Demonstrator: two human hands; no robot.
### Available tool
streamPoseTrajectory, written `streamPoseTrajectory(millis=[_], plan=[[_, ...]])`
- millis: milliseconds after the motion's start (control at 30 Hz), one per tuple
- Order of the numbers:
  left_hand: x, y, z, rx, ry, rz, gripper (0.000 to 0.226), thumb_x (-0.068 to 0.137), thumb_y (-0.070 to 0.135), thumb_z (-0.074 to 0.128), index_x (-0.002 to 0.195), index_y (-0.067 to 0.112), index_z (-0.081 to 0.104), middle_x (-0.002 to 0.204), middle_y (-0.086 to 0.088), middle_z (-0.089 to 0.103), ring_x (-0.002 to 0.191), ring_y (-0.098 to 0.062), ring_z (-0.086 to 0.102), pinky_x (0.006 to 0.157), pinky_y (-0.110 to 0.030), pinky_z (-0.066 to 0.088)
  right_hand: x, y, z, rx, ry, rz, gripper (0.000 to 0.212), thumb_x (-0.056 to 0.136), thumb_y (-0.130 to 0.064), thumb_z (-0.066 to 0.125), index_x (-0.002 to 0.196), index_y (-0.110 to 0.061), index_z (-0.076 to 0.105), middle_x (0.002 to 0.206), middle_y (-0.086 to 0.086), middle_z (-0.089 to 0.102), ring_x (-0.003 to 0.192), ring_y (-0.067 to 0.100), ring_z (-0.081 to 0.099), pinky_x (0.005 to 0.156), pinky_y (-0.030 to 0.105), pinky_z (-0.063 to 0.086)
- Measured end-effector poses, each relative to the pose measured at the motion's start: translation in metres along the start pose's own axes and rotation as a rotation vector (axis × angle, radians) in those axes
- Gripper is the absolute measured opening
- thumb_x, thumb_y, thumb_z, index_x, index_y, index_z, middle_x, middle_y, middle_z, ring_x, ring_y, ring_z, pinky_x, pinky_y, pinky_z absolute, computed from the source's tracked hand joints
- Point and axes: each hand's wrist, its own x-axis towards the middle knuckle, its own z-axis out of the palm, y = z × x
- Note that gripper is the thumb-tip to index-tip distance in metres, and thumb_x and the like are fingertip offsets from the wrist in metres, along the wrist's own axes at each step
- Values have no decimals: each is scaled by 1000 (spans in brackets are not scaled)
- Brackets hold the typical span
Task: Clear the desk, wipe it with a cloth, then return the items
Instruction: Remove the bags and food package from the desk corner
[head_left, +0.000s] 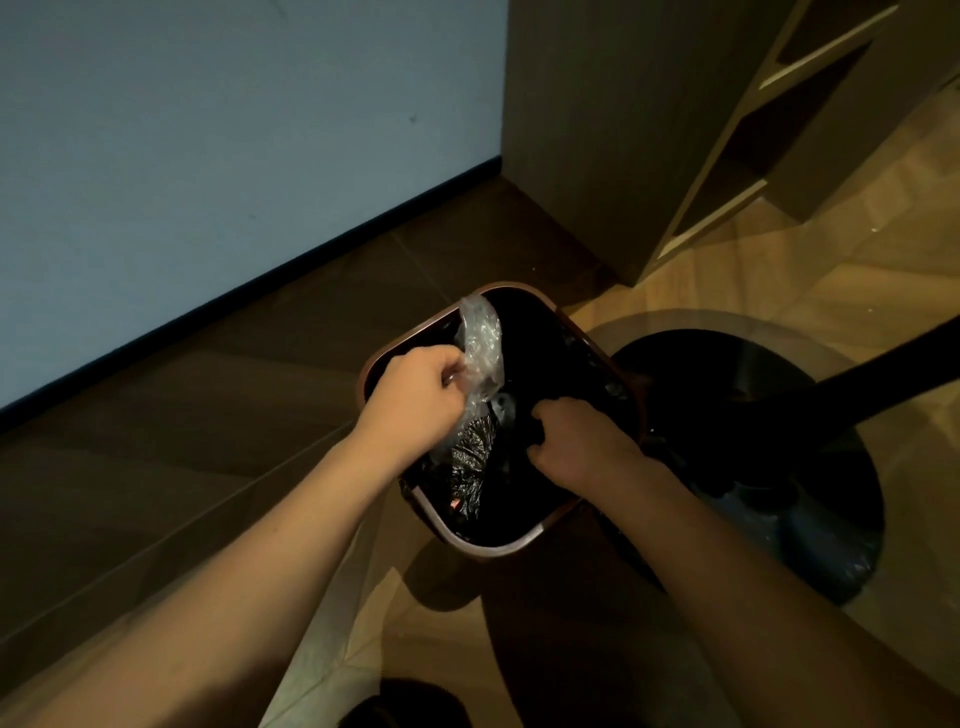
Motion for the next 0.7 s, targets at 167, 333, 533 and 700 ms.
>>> streamPoseTrajectory(millis=[167,333,533,700], plan=[[18,13,22,114,-190,-54,24,93,8,56,79,26,62,81,4,63,71,-17,62,58,-28,45,-36,8,-2,-157,198,-66,36,96,-23,54,130,-13,53,128,7,53,117,24,52,102,36,43],[49,13,68,239,-406,-232,9,91,9,60,95,8,69,96,-12,67,94,-30,66,70,-33,49,-51,21,2,-143,287,-55,44,98,-26,51,140,-14,44,140,7,47,130,23,43,113,34,34],[45,-6,120,830,-740,-121,62,105,48,40,158,21,24,162,-9,23,148,-30,28,119,-43,28,-52,25,7,-83,311,-59,52,99,-27,50,148,-15,36,148,7,40,138,24,34,117,35,27],[54,0,113,461,-540,-319,56,103,23,50,155,11,34,153,-15,42,135,-34,47,105,-38,43,-50,26,7,-98,316,-49,53,98,-29,51,148,-15,36,147,7,41,137,23,36,116,36,29]])
